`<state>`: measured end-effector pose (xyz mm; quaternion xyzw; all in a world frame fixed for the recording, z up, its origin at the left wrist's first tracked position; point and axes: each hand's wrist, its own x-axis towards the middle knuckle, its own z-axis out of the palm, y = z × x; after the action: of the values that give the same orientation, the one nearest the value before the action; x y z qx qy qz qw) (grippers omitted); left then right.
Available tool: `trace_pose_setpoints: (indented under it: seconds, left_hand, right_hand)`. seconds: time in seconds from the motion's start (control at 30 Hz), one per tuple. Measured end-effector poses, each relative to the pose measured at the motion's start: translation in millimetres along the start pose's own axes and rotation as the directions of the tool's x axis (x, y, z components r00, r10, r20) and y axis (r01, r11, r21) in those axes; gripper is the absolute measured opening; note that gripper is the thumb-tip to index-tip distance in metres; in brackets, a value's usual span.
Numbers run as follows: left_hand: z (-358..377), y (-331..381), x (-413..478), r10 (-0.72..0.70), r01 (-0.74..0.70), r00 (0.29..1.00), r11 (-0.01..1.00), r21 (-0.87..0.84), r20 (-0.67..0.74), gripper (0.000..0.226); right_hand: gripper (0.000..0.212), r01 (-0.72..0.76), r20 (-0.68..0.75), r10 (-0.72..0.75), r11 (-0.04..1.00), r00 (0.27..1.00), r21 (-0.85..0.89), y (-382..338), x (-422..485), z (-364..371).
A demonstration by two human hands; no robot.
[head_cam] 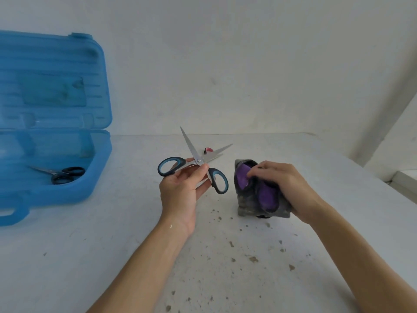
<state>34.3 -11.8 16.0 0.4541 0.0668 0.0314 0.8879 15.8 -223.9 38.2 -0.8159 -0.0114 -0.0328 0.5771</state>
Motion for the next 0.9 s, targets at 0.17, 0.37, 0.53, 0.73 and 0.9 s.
trace_pose_setpoints:
  seconds: [0.17, 0.37, 0.53, 0.73, 0.9]
  left_hand:
    - [1, -2, -1, -0.01, 0.01, 1.0, 1.0, -0.009, -0.001, 0.015]
    - [5, -5, -6, 0.008, -0.008, 1.0, 0.999, 0.034, 0.009, 0.015]
    - [4, -6, -4, 0.011, -0.009, 1.0, 0.994, 0.112, -0.013, 0.011]
    - [2, -9, -2, 0.011, -0.007, 1.0, 0.987, 0.159, -0.025, 0.006]
    - [0, -6, 1, 0.027, -0.016, 0.996, 0.991, 0.133, -0.085, 0.008]
  right_hand:
    - [0.044, 0.1, -0.118, -0.134, 0.962, 0.984, -0.253, 3, 1, 9]
    - [0.034, 0.132, -0.197, -0.222, 0.913, 0.955, -0.387, -3, -5, 28]
    - [0.029, 0.214, -0.201, -0.275, 0.936, 0.94, -0.278, -5, -9, 36]
    - [0.032, 0.532, -0.03, -0.596, 0.738, 0.803, -0.416, 0, -13, 39]
    - [0.026, 0.647, 0.126, -0.711, 0.533, 0.692, -0.545, 10, -5, 38]
